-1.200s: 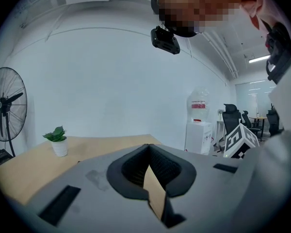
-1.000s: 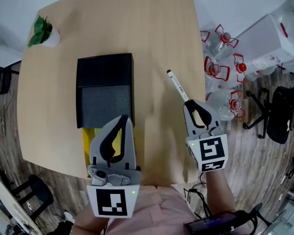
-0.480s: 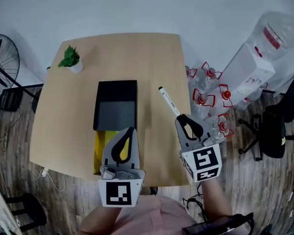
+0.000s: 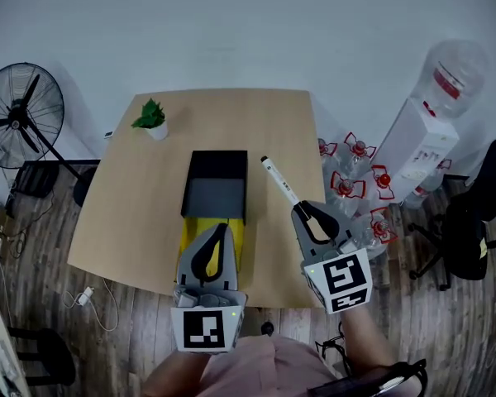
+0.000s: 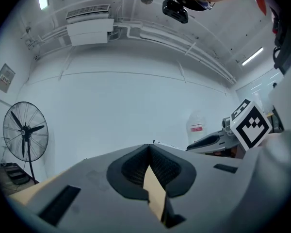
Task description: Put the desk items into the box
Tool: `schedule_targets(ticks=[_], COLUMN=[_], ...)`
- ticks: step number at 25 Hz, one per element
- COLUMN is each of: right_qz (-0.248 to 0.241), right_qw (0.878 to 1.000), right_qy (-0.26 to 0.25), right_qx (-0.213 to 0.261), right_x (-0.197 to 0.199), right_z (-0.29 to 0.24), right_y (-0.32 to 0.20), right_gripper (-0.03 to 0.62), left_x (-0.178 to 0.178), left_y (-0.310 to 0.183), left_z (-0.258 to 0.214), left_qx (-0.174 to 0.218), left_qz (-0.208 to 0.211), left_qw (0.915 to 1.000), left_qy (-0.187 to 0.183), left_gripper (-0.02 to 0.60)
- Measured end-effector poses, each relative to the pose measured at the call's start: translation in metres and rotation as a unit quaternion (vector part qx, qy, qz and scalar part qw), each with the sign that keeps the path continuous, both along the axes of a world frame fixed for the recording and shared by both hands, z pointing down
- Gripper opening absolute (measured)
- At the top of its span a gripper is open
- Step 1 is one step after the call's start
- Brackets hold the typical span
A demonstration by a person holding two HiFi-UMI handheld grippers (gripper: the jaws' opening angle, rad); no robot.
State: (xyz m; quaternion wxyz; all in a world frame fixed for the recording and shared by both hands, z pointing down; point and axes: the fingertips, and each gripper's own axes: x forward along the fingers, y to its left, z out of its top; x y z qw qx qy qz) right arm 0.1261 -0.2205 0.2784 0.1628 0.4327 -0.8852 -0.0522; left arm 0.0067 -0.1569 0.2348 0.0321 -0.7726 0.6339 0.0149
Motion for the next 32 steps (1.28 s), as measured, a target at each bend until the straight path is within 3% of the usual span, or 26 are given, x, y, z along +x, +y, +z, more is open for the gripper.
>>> schedule_targets(ticks=[6, 16, 32], right_qz=[-0.033, -0.081, -0.116], right_qw=[0.999, 0.997, 0.993], right_qy=[0.003, -0.002, 0.014], right_qx=[-0.002, -0.008, -0.035], right_x=[-0.019, -0.067, -0.153], right_z=[0.006, 0.011, 0.035], right_y=[0.034, 0.056, 0.048], right_gripper=[0.067, 0.067, 0.067], left_x=[-0.023, -0.063, -0.147], left_y=[0.037, 0.07, 0.062], left_z=[0.001, 0.002, 0.015], left_qx=[0.01, -0.002, -0.019], left_qz=[-0.037, -0.086, -0.117], left_qw=[0.9991, 0.9962, 0.9929], left_qy=[-0.02, -0.016, -0.005], left_gripper=[0.011, 0.011, 0.011])
